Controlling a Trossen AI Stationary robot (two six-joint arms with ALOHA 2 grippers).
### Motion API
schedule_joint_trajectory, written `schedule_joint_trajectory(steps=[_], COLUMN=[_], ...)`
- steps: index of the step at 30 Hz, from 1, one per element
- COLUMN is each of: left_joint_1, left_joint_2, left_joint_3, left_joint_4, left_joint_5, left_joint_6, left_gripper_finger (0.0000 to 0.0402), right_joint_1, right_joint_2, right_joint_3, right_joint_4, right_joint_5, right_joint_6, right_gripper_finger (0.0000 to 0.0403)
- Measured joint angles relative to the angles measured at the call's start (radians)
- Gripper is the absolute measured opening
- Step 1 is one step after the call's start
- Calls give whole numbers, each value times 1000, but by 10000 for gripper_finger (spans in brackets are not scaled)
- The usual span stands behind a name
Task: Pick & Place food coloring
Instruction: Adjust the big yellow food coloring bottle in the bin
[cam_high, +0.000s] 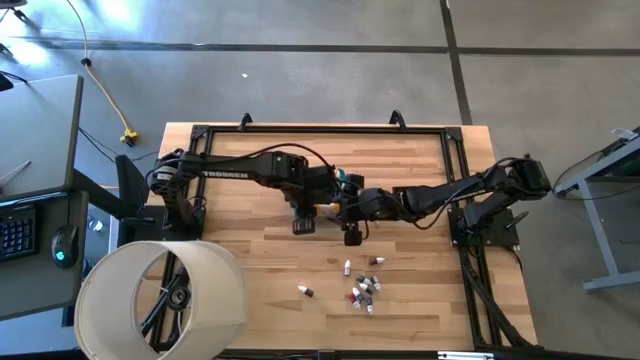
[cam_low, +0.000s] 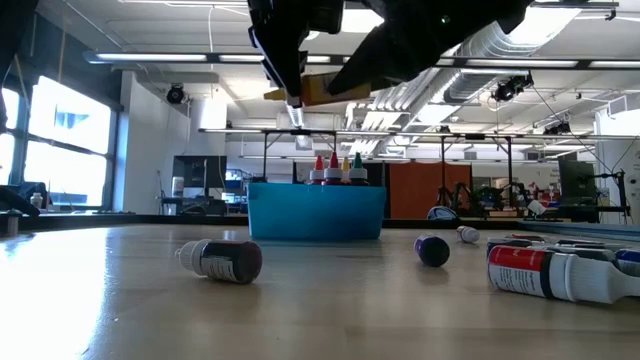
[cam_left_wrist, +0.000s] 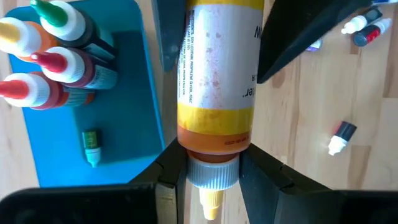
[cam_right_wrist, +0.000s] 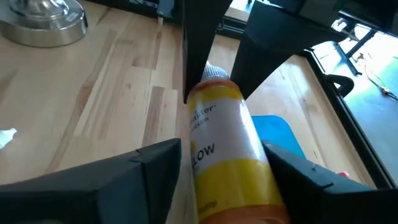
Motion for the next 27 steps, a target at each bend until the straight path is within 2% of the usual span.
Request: schedule_joint_trajectory(steps=[9, 18, 27], left_joint_1=[0, 4, 5], left_joint_2=[1, -1, -78], left_joint_3=[0, 0, -2], left_joint_4=[0, -7, -58], left_joint_5=[-1, 5, -14], left_joint_6=[7, 4, -7], left_gripper_finger=[123, 134, 135], right_joint_1=[0, 0, 3], right_joint_2=[0, -13, -120], right_joint_3=[0, 2, 1], right_joint_4=[4, -34, -179], right_joint_5=[-13, -17, 1], right_joint_6=[0, 52, 141], right_gripper_finger=[142, 147, 138])
